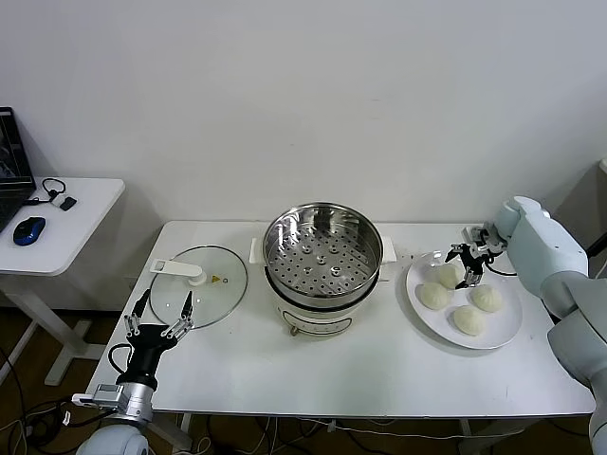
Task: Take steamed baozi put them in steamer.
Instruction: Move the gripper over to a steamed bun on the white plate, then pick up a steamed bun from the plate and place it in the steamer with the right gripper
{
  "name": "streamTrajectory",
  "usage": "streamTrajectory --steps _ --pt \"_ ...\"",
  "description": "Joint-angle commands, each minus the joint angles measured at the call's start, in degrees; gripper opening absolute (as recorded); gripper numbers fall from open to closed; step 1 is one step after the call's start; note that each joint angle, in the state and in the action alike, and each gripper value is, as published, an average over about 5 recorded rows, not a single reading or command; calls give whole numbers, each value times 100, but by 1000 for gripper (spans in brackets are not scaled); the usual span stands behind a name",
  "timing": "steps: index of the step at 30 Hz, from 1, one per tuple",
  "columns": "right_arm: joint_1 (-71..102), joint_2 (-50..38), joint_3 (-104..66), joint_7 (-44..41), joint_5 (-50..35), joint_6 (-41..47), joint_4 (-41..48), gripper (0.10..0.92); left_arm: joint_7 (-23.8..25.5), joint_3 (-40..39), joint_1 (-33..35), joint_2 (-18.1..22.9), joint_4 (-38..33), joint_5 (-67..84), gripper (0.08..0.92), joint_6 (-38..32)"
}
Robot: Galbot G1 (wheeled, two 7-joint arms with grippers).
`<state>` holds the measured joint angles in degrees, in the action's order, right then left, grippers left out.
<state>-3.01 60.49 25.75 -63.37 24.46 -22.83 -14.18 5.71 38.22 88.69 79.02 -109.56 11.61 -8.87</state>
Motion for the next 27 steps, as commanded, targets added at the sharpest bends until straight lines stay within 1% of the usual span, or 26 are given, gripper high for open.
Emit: streamTrajectory --steps 1,11,20,23,27 --pt "12 12 -101 35 102 18 21 787 -3 -1 0 3 -8 6 823 0" --pt "41 -18 -157 16 99 13 -9 700 -6 5 0 12 -11 10 823 5" --pt "-21 -150 -150 -89 -32 -187 -304 661 -11 38 32 32 -17 15 823 -5" --pt "-94 -324 16 -126 -166 -287 -663 646 -11 53 51 32 -29 17 823 -10" --pt "-260 -762 612 -207 -755 -166 -1591 630 -10 58 67 43 -54 8 823 -6"
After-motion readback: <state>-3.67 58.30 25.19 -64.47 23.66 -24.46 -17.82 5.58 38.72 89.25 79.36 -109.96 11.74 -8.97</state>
